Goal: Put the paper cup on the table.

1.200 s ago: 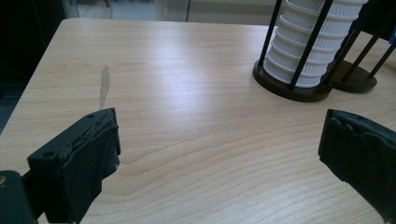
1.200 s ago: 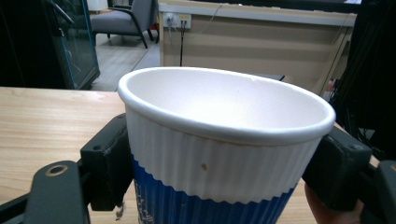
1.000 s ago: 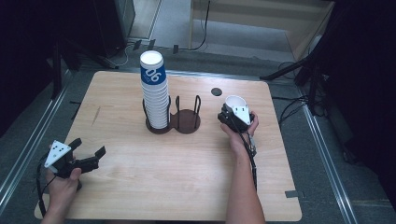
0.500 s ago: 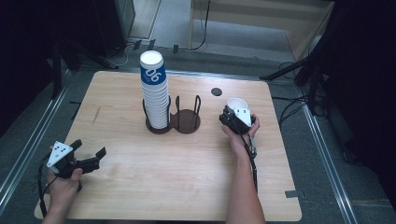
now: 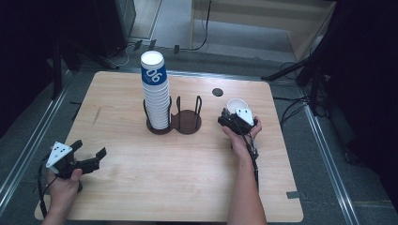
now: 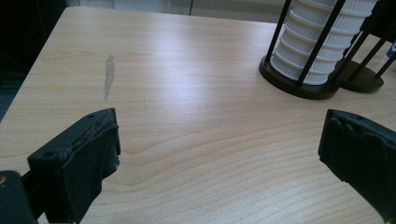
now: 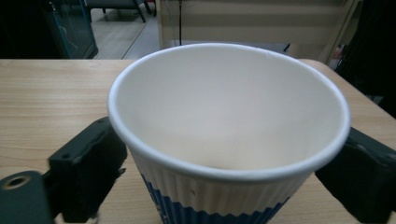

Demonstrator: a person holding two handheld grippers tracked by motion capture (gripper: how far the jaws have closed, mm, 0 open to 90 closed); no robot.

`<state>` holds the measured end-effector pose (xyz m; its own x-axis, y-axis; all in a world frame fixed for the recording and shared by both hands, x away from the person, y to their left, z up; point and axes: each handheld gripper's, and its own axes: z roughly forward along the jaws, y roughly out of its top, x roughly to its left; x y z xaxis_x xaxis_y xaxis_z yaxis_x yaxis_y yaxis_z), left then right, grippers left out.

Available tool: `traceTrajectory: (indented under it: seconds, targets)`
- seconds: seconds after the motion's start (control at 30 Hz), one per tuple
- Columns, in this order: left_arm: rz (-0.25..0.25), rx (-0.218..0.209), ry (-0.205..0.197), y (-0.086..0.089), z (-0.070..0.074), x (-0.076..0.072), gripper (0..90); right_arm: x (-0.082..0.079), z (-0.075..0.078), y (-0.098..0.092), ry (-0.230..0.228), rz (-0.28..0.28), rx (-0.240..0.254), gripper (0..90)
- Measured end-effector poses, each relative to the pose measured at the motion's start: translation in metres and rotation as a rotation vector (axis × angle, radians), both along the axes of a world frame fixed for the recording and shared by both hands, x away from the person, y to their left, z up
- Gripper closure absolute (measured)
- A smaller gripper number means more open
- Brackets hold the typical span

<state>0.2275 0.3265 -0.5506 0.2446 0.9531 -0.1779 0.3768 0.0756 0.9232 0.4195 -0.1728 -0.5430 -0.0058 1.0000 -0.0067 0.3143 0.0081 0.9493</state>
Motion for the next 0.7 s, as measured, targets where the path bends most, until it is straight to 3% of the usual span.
traceTrajectory:
  seconds: [0.1,0.3,0.7]
  targets:
    - [-0.001,-0.001,0.001,0.001,0.000,0.000,0.0,0.000,0.001,-0.001,0.020,0.020,0.022,0.0]
    - [-0.003,0.002,0.003,0.000,0.000,0.000,0.0,-0.003,0.007,-0.002,0.029,0.044,0.051,0.0]
    - [-0.015,-0.003,0.011,0.000,-0.001,0.000,0.0,-0.018,0.029,-0.011,-0.025,0.046,0.097,0.0]
